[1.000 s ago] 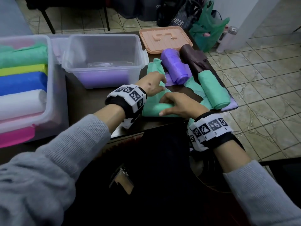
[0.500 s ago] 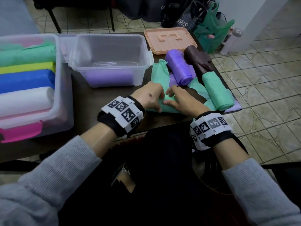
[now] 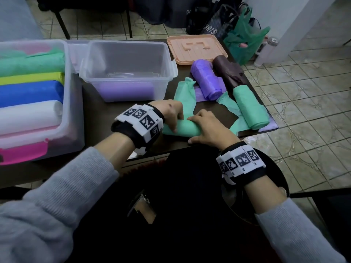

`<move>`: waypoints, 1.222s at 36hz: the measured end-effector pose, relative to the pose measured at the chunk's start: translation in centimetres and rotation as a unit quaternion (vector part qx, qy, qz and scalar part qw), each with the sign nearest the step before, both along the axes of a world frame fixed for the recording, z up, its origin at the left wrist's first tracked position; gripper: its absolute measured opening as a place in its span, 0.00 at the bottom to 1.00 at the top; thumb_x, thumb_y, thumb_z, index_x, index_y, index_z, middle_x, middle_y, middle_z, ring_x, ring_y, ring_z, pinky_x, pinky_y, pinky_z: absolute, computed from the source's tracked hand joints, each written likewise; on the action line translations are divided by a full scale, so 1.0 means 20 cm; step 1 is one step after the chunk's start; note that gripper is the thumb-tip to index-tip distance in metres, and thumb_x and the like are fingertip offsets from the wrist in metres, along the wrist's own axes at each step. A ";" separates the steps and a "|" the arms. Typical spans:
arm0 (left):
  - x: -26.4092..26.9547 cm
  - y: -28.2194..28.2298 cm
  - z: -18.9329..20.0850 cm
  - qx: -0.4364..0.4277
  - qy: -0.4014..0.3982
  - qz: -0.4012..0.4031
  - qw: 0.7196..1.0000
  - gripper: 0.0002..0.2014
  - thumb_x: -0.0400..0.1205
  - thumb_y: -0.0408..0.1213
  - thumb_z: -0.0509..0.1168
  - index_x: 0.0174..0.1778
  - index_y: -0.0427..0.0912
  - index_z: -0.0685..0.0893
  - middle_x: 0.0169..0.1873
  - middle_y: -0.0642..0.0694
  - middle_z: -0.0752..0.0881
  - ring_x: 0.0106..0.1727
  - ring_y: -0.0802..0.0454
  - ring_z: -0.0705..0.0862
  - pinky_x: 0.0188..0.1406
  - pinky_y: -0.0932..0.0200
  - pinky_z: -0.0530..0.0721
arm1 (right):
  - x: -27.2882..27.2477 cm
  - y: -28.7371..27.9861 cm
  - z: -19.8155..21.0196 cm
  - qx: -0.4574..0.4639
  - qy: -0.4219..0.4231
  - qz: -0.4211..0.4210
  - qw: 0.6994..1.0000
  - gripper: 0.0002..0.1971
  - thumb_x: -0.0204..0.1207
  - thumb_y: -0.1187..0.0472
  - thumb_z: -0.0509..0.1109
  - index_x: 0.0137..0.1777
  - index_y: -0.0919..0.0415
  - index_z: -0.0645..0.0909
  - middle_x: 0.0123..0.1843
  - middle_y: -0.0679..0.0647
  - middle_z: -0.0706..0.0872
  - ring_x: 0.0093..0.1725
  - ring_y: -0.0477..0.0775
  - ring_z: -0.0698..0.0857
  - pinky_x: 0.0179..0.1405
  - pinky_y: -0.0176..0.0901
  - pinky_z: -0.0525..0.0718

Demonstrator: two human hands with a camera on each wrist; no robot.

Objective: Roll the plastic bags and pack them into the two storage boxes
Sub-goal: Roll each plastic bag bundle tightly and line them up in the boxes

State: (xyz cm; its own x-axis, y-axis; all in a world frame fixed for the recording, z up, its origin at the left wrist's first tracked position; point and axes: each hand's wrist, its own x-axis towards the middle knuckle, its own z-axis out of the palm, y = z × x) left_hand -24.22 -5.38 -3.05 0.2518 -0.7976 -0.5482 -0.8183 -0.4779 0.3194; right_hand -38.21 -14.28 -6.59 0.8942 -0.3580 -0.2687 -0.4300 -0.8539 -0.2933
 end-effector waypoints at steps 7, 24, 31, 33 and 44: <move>0.06 0.01 0.03 0.021 0.062 0.014 0.998 0.31 0.72 0.37 0.77 0.72 0.42 0.78 0.63 0.49 0.83 0.61 0.54 0.79 0.68 0.57 0.76 | 0.00 -0.02 0.01 0.085 -0.022 -0.049 0.995 0.34 0.57 0.54 0.85 0.62 0.58 0.75 0.61 0.56 0.82 0.60 0.55 0.79 0.53 0.40 0.74; -0.12 0.03 -0.02 -0.129 -0.064 0.056 0.988 0.28 0.71 0.28 0.76 0.68 0.43 0.80 0.65 0.38 0.78 0.62 0.38 0.81 0.53 0.53 0.78 | 0.09 -0.11 0.12 0.105 0.050 -0.060 0.991 0.31 0.67 0.49 0.79 0.70 0.54 0.78 0.61 0.50 0.85 0.58 0.50 0.82 0.55 0.36 0.73; -0.02 -0.05 0.00 -0.082 -0.039 0.026 0.996 0.26 0.75 0.31 0.72 0.70 0.42 0.78 0.66 0.40 0.81 0.64 0.42 0.80 0.64 0.49 0.80 | 0.09 -0.06 0.09 0.008 -0.096 -0.075 0.993 0.21 0.65 0.56 0.81 0.56 0.61 0.82 0.57 0.59 0.82 0.58 0.58 0.80 0.59 0.48 0.77; 0.02 -0.08 0.01 -0.060 -0.030 0.019 0.998 0.25 0.76 0.34 0.72 0.70 0.44 0.78 0.64 0.43 0.82 0.63 0.44 0.81 0.64 0.48 0.80 | 0.10 -0.03 0.08 -0.021 -0.098 -0.060 0.993 0.17 0.70 0.58 0.77 0.59 0.60 0.84 0.57 0.60 0.83 0.58 0.59 0.81 0.59 0.49 0.78; 0.10 -0.10 0.01 -0.150 -0.013 0.067 0.986 0.18 0.71 0.33 0.77 0.57 0.40 0.87 0.53 0.42 0.87 0.54 0.47 0.85 0.51 0.56 0.82 | 0.10 0.01 0.02 -0.063 -0.044 -0.044 0.996 0.31 0.73 0.63 0.74 0.76 0.60 0.70 0.68 0.61 0.75 0.69 0.62 0.73 0.64 0.55 0.76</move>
State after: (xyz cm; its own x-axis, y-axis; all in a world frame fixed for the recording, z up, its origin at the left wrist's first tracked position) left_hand -22.28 -7.30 -2.86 0.3775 -0.8812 -0.2847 -0.7633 -0.4701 0.4431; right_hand -36.27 -14.02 -6.22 0.8763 -0.4616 -0.1379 -0.4816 -0.8468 -0.2260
